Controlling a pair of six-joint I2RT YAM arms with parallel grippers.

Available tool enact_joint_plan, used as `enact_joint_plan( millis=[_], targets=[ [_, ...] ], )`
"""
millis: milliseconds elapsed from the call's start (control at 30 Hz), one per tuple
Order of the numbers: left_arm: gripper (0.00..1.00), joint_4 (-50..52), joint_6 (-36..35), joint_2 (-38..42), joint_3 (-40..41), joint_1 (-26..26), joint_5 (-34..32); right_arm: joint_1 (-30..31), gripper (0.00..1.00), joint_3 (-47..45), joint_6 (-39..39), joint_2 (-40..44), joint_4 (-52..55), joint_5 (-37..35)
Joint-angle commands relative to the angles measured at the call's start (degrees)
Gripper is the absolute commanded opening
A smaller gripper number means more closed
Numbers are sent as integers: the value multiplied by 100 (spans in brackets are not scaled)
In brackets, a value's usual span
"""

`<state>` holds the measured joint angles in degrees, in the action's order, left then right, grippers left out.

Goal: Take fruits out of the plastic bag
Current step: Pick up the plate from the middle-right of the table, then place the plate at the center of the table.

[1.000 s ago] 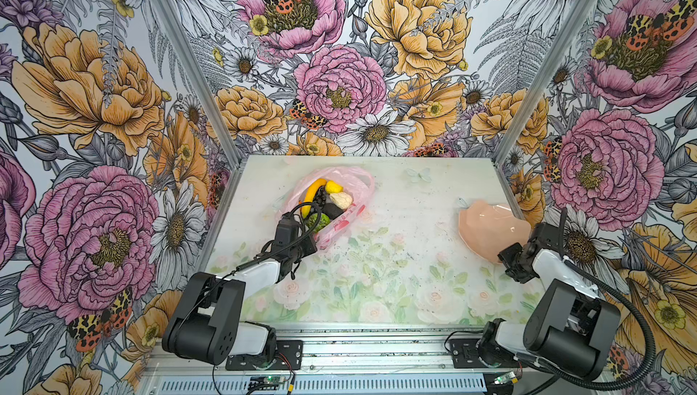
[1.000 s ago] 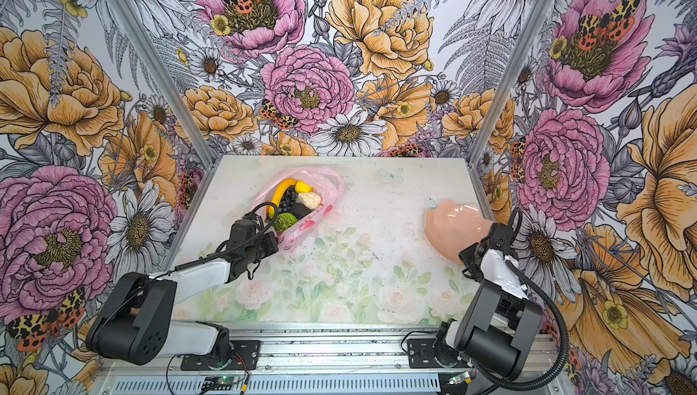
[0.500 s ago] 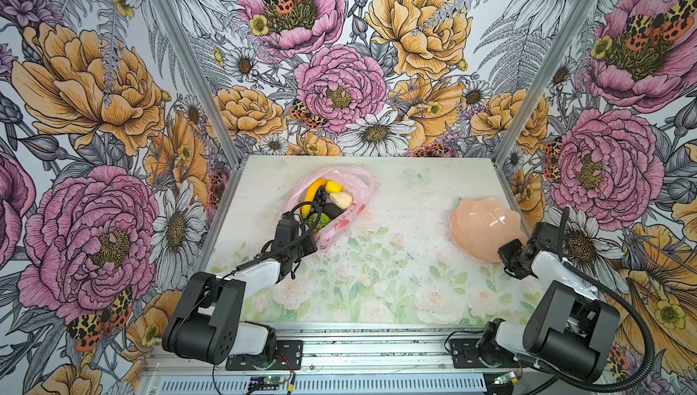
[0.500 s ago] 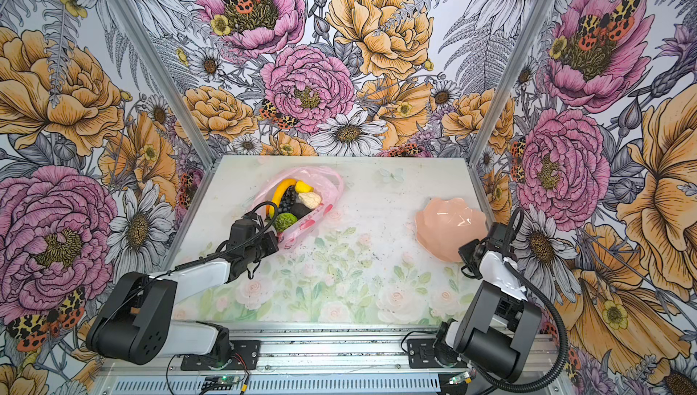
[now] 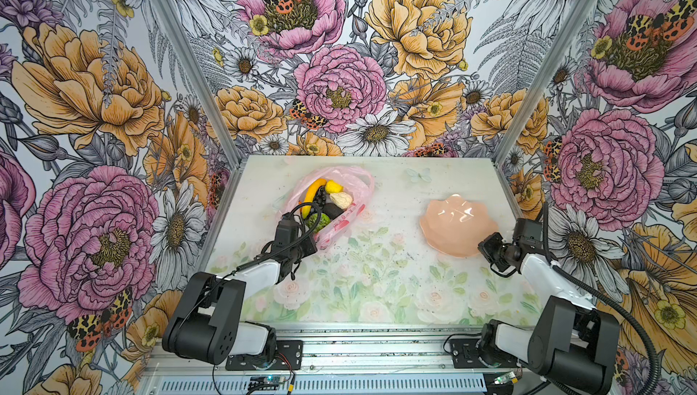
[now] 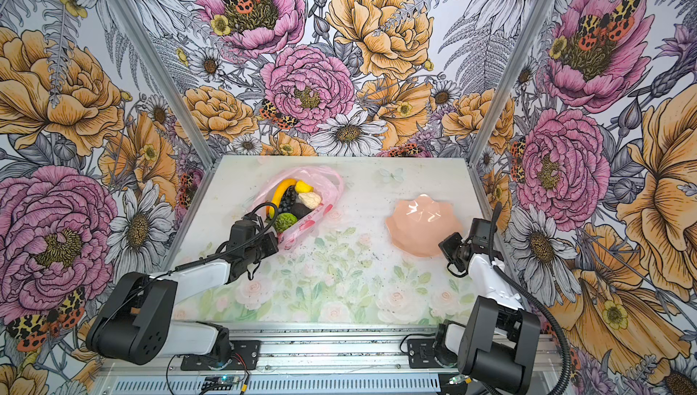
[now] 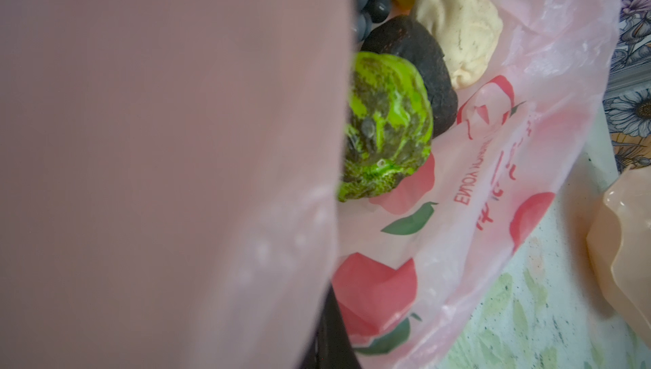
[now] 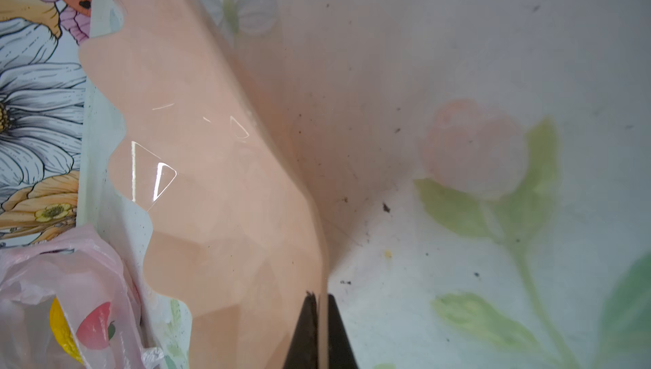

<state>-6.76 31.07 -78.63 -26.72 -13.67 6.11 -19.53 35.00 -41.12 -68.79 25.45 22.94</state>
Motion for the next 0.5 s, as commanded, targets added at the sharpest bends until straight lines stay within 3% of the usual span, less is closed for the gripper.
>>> enact_joint_plan(
  millis=[0,467],
  targets=[
    [0,-144,-66,-37,27,52,84,432,5,-32,-35,261,-52,473],
    [0,26,-23,-55,-53,46,-19,2587,1,-319,-317,720,-64,121]
  ],
)
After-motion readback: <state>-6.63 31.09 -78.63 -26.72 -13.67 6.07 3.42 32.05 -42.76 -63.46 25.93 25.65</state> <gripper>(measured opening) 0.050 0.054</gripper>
